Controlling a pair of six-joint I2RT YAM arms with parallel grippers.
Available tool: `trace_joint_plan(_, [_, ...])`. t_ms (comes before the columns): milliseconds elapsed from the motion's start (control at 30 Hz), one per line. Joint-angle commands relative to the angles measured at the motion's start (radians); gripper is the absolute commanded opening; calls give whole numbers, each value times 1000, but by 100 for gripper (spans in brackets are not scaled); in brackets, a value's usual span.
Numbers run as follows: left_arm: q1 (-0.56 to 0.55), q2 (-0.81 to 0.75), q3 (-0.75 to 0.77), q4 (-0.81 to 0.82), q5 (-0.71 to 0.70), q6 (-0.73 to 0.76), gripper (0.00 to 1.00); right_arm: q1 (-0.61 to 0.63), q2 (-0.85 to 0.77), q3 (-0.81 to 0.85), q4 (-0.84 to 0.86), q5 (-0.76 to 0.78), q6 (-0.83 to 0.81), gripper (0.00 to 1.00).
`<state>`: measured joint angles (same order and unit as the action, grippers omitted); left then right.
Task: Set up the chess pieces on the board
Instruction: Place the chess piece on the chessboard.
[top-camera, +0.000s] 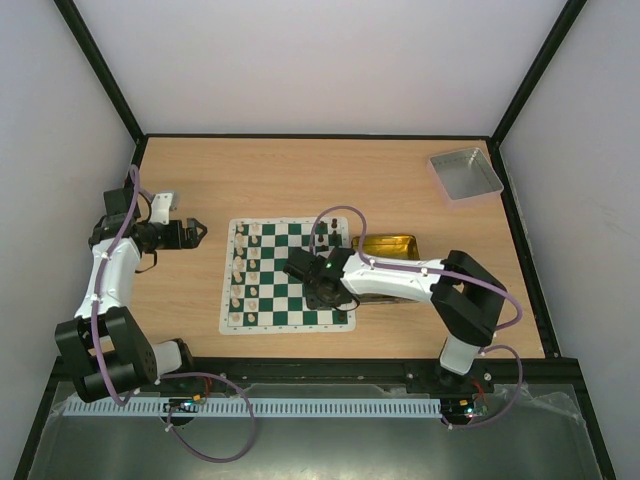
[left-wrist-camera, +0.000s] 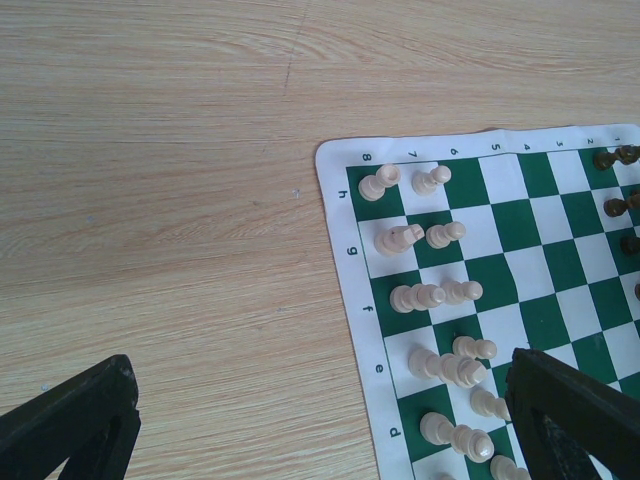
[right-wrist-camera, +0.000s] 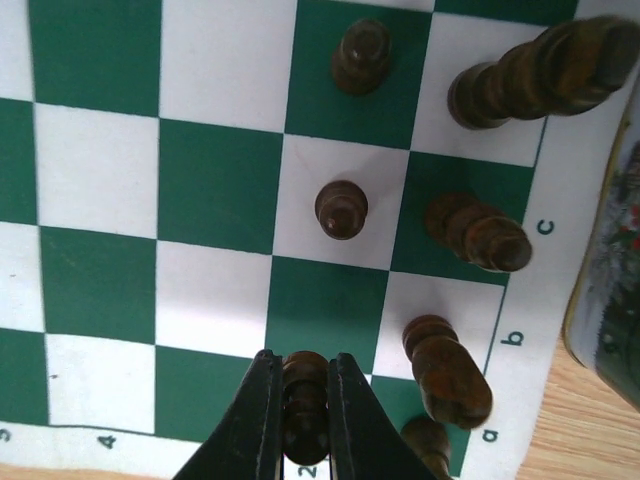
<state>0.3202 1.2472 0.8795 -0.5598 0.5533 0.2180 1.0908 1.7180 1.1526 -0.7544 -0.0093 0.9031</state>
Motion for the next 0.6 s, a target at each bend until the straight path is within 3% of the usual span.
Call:
trace_joint_plan(0, [6, -6, 4, -14, 8, 5, 99, 7, 30, -30, 50, -2, 17, 5])
trace_joint_plan(567, [7, -7, 4, -14, 8, 6, 99, 6, 60, -50, 74, 8, 18, 9])
